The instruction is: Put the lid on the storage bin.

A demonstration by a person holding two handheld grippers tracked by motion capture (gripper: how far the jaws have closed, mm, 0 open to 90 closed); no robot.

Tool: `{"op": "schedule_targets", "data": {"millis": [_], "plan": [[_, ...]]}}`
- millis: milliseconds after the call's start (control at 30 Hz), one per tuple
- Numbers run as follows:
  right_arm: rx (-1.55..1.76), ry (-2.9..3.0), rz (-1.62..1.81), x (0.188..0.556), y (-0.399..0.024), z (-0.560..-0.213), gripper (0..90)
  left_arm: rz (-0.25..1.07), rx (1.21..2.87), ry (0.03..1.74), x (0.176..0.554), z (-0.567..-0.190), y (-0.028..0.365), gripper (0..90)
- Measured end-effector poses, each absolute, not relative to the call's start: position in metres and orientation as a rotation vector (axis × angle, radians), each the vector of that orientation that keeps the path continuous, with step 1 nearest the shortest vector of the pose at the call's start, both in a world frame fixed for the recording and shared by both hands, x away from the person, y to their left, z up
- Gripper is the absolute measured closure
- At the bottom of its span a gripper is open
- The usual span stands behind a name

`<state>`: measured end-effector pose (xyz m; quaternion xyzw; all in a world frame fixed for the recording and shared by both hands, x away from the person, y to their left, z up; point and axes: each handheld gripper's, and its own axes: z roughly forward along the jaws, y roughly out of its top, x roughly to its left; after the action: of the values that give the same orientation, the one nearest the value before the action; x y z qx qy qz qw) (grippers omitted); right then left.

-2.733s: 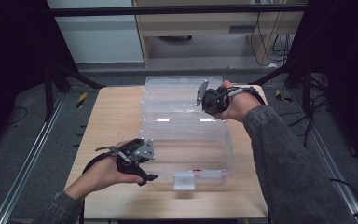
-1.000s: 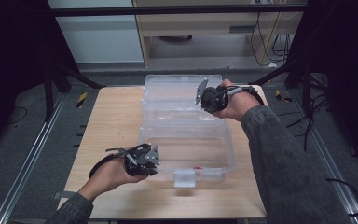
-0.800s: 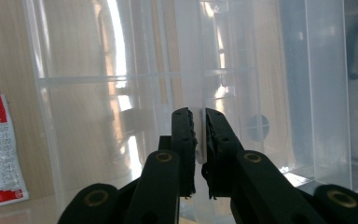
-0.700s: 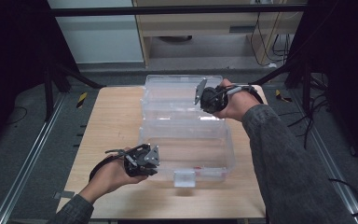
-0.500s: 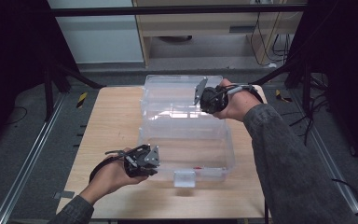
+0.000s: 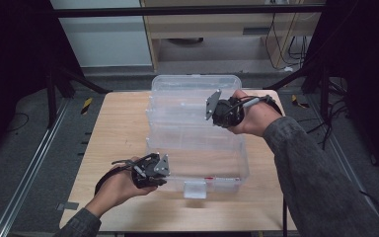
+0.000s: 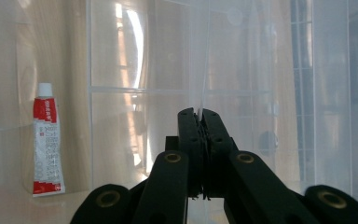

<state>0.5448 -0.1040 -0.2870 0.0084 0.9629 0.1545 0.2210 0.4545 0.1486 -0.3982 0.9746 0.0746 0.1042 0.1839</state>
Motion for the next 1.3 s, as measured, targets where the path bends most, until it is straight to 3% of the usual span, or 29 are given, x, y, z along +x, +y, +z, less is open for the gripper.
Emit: {"op": "schedule_targets", "data": {"millis": [333,867,1300], "plan": [[-0.007,2.648,0.455,0.522,-0.107,-0.288,88.3,0.319,2.761,0.211,0.454,-0.398,0.148,78.2],[0.044,2.636,0.423,0.554,-0.106,-0.288,87.2,0.369,2.748,0.297,0.465,-0.4,0.14,77.6],[-0.028,2.599,0.48,0.531,-0.111,-0.291,87.7,0.375,2.749,0.304,0.465,-0.4,0.139,76.7]]}}
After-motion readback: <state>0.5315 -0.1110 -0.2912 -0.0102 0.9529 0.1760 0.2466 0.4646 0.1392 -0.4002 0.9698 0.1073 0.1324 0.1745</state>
